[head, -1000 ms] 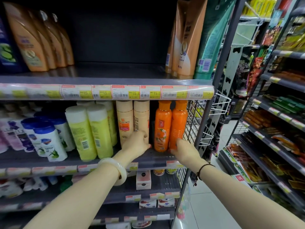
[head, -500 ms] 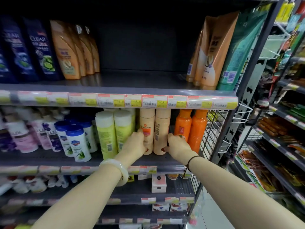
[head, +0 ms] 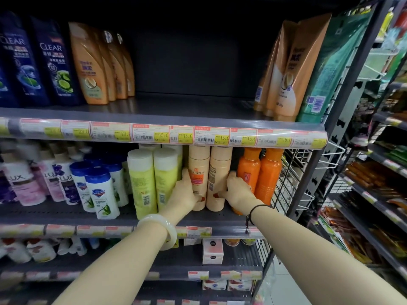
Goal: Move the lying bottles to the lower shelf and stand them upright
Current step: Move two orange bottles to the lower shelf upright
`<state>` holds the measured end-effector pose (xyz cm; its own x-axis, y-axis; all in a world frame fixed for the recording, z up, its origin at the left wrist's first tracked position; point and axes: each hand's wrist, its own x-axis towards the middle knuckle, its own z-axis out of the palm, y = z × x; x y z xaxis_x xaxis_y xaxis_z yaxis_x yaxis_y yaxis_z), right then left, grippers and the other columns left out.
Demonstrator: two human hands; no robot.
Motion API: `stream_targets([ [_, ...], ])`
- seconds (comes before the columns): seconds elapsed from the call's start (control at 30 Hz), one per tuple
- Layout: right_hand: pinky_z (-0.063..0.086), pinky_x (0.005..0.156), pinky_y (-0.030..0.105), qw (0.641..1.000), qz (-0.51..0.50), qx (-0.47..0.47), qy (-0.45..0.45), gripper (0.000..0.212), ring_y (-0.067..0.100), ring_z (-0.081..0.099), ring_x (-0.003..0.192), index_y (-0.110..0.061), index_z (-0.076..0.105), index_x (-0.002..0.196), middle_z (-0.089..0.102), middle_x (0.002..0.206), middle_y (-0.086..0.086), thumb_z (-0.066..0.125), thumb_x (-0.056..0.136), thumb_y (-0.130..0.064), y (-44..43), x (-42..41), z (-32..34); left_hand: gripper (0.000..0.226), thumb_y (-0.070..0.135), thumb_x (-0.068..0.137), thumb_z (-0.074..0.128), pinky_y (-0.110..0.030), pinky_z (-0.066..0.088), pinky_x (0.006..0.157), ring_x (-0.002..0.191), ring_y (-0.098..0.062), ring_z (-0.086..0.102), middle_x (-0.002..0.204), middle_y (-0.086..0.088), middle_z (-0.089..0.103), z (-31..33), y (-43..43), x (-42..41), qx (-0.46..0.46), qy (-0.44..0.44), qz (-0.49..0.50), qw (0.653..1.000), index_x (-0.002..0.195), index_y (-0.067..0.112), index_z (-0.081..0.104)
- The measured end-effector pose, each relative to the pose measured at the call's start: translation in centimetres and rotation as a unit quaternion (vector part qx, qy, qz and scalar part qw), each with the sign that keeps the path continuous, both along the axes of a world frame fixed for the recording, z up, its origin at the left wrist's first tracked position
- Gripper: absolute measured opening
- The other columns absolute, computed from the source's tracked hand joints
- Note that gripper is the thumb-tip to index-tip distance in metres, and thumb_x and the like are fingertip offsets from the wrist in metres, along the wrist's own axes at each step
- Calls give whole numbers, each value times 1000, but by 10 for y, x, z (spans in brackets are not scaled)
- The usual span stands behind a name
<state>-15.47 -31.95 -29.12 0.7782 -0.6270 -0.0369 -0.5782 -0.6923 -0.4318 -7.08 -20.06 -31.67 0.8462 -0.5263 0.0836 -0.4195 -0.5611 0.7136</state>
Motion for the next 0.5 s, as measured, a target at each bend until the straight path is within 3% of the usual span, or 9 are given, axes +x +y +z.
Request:
stream_targets([
  [0.1, 50, 95, 49, 999, -11, 24, -36, 67, 35, 60, 113, -4, 39, 127, 60, 125, 18, 76, 77, -28, -4, 4, -1, 86, 17, 72, 78, -47, 48, 98, 119, -33, 57, 132, -15, 57, -1, -4, 3, -11, -5, 6, 1000, 139, 12, 26],
  [0.27, 51, 93, 42, 996, -5, 49, -79, 65, 34, 60, 114, -2, 39, 128, 60, 126, 19, 75, 78, -23, -4, 6, -2, 72, 15, 77, 73, -48, 48, 99, 118, -34, 57, 131, -15, 58, -2, -9, 6, -50, -1, 26, 998, 135, 13, 32],
  [0.5, 49, 96, 42, 987, 3, 98, -130, 64, 34, 57, 118, -2, 34, 132, 57, 130, 20, 71, 81, -15, -7, 3, -8, 50, 15, 80, 68, -47, 49, 95, 113, -35, 59, 125, -16, 60, 0, -11, 8, -48, -20, 39, 998, 120, 12, 39],
])
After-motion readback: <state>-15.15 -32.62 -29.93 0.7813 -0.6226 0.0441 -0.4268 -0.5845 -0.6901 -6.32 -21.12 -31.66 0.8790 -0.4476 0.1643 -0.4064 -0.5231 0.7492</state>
